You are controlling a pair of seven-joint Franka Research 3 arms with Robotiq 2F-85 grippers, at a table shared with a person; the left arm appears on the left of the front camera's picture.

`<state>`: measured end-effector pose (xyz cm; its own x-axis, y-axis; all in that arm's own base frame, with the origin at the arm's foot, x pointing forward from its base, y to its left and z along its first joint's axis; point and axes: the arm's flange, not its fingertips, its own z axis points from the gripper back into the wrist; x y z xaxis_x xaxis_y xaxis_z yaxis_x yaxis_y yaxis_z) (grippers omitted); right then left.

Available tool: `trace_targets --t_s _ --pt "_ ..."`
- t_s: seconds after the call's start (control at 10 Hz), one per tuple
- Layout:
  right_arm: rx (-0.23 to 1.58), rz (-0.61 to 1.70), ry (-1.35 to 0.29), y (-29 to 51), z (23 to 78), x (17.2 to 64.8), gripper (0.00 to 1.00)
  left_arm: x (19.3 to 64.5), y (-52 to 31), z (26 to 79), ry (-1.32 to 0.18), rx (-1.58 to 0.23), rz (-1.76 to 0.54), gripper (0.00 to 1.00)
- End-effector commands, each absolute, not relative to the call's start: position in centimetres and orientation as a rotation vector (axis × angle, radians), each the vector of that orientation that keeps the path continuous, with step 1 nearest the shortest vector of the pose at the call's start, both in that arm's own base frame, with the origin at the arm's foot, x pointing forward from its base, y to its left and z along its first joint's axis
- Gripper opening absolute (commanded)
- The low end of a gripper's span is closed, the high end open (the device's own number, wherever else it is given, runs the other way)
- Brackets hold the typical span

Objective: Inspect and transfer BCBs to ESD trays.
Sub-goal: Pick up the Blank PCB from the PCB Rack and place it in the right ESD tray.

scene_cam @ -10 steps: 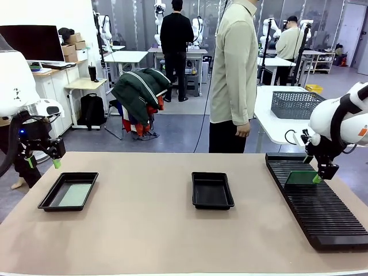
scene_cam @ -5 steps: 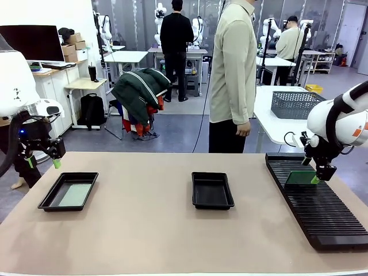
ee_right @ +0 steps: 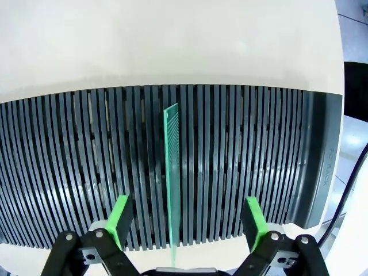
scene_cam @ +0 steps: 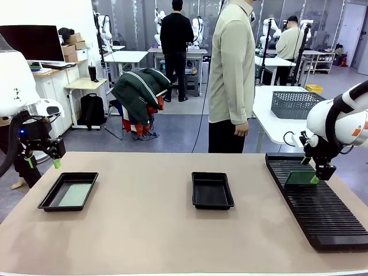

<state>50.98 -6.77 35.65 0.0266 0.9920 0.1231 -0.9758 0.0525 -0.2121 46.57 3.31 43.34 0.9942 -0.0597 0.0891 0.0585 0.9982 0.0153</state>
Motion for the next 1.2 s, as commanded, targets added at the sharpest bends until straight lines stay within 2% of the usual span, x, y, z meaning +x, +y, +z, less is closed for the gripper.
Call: trace_targets --t_s 0.0,1.1 --pt "-0.073 1.511 -0.235 -6.52 35.92 51.17 1.00 46.51 3.40 43.21 -0.093 0.010 -0.066 0.78" --pt "-0.045 1.522 -0.161 -5.94 36.15 50.98 0.84 46.51 3.40 43.21 -0.093 0.010 -0.066 0.78"
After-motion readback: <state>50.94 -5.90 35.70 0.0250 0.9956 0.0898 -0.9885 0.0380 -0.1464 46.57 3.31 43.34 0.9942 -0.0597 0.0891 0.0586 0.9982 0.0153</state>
